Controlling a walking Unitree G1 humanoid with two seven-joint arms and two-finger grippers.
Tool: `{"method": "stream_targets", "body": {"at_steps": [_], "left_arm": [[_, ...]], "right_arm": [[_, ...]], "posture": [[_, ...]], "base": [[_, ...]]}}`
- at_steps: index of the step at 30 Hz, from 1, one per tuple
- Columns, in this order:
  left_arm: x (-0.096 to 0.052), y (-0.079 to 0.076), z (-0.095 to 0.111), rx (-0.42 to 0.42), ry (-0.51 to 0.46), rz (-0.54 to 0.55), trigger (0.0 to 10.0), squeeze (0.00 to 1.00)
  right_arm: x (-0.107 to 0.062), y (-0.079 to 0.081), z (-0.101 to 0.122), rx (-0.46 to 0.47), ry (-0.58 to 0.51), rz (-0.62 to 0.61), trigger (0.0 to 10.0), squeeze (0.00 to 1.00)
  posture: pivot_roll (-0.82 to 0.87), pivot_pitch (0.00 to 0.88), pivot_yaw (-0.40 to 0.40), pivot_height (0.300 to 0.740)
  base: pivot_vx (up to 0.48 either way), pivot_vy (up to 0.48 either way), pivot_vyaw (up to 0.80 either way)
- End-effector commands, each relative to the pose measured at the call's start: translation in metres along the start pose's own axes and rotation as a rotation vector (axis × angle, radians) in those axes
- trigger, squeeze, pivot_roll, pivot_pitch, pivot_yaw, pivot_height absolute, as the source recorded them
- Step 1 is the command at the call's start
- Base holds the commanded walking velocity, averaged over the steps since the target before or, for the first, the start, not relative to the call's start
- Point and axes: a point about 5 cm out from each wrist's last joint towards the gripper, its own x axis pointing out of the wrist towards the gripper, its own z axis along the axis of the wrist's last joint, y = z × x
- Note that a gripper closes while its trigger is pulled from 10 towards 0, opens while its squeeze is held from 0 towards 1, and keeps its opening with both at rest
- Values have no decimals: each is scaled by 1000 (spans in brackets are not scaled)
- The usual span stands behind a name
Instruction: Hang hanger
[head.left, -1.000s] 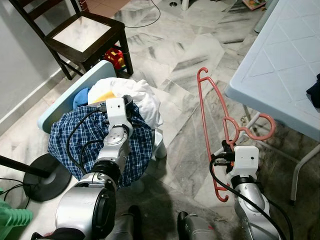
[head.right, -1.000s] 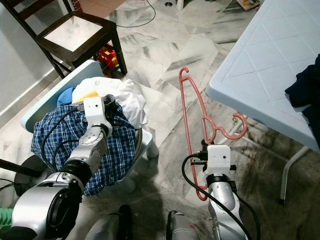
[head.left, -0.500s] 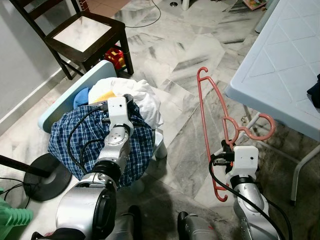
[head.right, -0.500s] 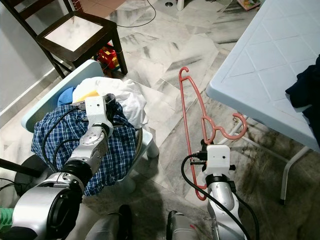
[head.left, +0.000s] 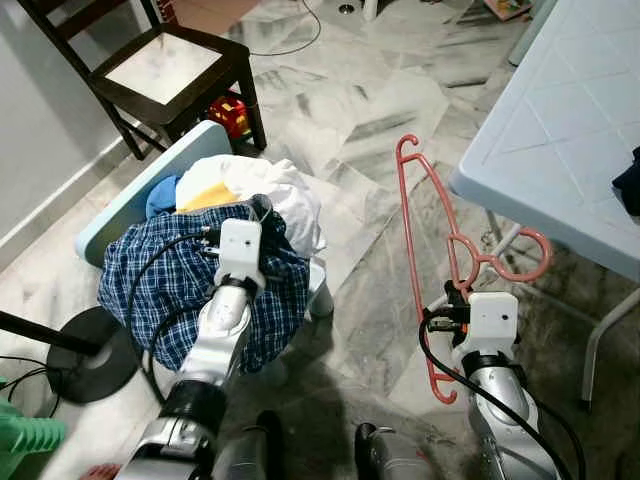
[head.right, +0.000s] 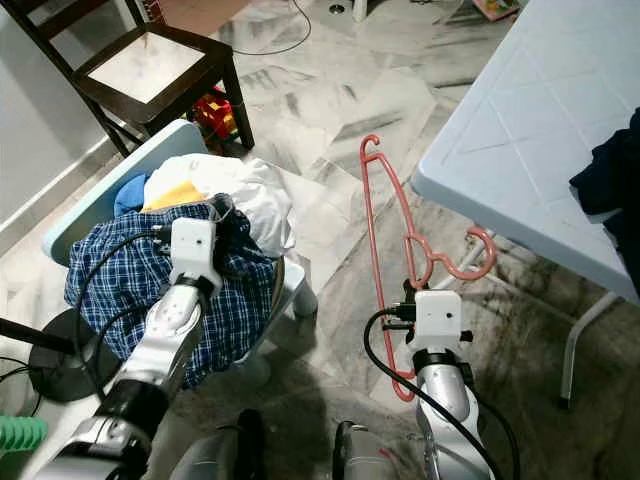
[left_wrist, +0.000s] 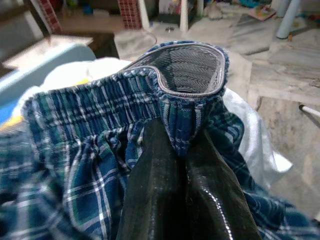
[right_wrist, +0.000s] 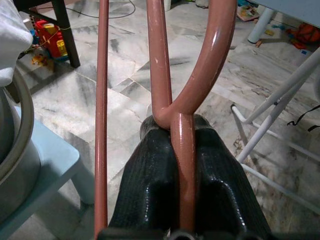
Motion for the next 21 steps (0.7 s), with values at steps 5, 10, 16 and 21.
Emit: {"method": "stream_targets", "body": {"at_steps": [5,10,16,21], "left_arm": [[-31,11,-21,79,29,-2,0,0],[-50,17,-28,149,47,4,0,0],[-56,17,-36,165,91,-2,7059,0],[-58,15,-38,160,113,2,10000,0]], "right_arm": [[2,2,-4,-2,12,15,10000,0],[4,2,-3,-6,11,25,10000,0],[5,3,-3,-9,10,33,10000,0],[2,2,-4,-11,12,30,10000,0]], "posture": [[-46,263,11,740],[-35,264,1,740],[-37,265,0,740],[-49,265,6,740]], "base": [[0,0,0],[0,0,0],[0,0,0],[0,0,0]]}}
